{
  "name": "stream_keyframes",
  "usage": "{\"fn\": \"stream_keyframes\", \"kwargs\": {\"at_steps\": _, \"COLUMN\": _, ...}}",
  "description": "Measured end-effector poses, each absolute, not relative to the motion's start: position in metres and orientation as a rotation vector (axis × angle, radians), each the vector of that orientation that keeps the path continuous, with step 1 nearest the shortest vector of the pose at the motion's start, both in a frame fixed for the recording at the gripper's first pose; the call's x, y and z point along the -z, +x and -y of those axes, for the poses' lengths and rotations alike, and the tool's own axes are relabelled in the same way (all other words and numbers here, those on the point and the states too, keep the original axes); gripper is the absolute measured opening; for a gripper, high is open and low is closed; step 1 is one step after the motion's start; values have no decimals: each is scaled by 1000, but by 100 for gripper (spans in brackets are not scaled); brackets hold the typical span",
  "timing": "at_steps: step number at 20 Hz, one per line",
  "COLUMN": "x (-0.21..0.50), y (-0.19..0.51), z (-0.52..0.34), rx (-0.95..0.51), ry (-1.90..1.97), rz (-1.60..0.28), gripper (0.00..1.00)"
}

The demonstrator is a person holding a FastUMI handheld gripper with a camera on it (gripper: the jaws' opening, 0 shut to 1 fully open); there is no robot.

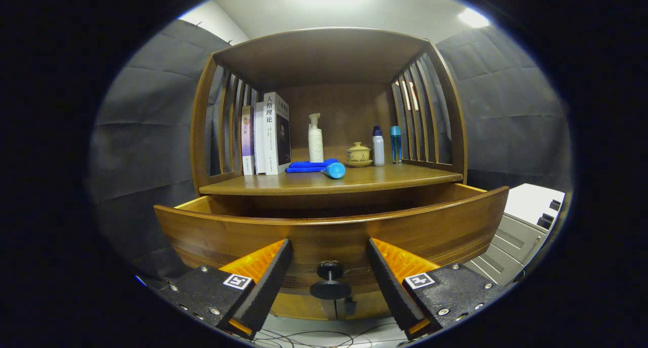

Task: Pull open the drawer, take out the items inside it, and place them on the countertop above the cabinet.

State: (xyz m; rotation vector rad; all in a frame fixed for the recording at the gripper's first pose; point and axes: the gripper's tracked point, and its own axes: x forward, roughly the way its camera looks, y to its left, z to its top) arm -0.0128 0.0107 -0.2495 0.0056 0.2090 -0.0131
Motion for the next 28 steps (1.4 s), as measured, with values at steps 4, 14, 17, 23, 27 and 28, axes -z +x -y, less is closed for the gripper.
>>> {"fn": "stream_keyframes", "kwargs": {"at_steps": 4, "x": 258, "y": 12, "z": -7, "rx": 8, "ry": -42, "rz": -214, "gripper": 94}}
{"fn": "stream_keyframes", "kwargs": {"at_steps": 14, "x": 262, "y": 66, "z": -5, "rx": 11, "ry": -3, "rz": -216, "gripper": 92}}
{"fn": "stream_keyframes", "kwargs": {"at_steps": 17, "x": 263, "y": 77, "z": -5, "rx": 14, "ry": -1, "rz": -210, "gripper": 92}}
{"fn": "stream_keyframes", "kwargs": {"at_steps": 23, "x": 266, "y": 87, "z": -6, "rx": 30, "ry": -10, "rz": -201, "gripper": 92}}
{"fn": "stream_keyframes", "kwargs": {"at_steps": 27, "x": 273, "y": 79, "z": -6, "rx": -44, "ry": -90, "rz": -247, "gripper": 92}}
{"fn": "stream_keyframes", "kwargs": {"at_steps": 28, "x": 279, "y": 71, "z": 1, "rx": -68, "ry": -138, "rz": -286, "gripper": 92}}
